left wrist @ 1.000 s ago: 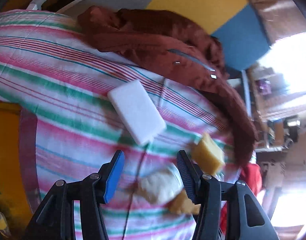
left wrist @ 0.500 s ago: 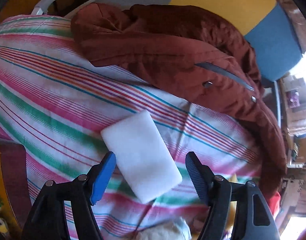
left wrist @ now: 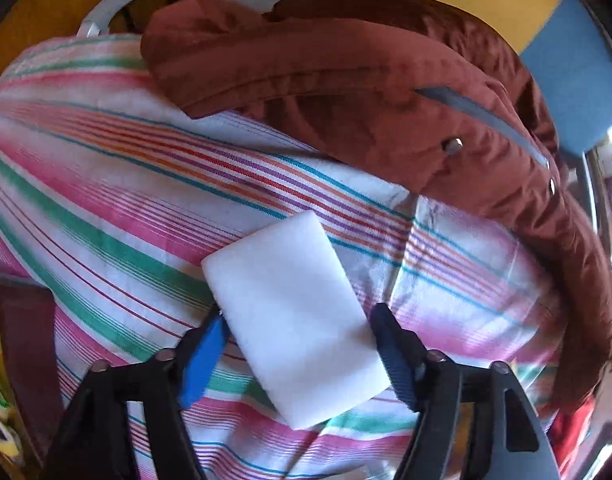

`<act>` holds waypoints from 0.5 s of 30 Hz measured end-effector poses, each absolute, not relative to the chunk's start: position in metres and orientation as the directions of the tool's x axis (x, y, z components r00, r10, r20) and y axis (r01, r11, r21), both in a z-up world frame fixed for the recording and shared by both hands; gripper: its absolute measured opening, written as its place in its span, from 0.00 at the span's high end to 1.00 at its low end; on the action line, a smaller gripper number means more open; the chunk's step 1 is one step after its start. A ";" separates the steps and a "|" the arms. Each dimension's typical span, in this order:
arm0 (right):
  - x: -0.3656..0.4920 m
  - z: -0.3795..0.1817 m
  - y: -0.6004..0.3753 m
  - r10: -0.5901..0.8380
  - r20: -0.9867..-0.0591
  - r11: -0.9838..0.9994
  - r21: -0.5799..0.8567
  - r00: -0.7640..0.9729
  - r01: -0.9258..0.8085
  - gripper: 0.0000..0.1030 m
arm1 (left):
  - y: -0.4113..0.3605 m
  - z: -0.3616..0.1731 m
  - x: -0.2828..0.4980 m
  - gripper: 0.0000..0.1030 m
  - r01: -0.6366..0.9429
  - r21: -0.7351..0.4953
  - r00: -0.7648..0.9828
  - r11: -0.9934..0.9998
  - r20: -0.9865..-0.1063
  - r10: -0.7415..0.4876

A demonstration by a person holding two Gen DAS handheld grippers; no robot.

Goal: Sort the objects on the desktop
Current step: 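Grasp the white rectangular sponge with left tool while right tool grasps a purple packet, then carry the white sponge and purple packet over the gold tray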

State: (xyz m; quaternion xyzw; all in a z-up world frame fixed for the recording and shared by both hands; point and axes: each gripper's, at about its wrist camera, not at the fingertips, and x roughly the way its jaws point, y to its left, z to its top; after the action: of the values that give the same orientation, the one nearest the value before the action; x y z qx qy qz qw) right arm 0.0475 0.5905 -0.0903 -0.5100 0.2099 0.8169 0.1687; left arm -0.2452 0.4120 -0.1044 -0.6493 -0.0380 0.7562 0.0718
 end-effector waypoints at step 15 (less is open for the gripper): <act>0.061 -0.084 0.606 0.063 -0.900 -0.821 0.199 -0.430 -0.536 0.59 | 0.383 -0.089 -0.159 0.40 -0.320 -0.192 -0.179 -0.928 -0.949 0.258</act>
State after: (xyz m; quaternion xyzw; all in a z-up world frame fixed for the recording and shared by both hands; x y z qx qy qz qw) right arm 0.0607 0.6056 -0.0836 -0.5008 0.2360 0.8121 0.1843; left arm -0.1592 0.3831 -0.0890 -0.6124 0.0251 0.7674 0.1883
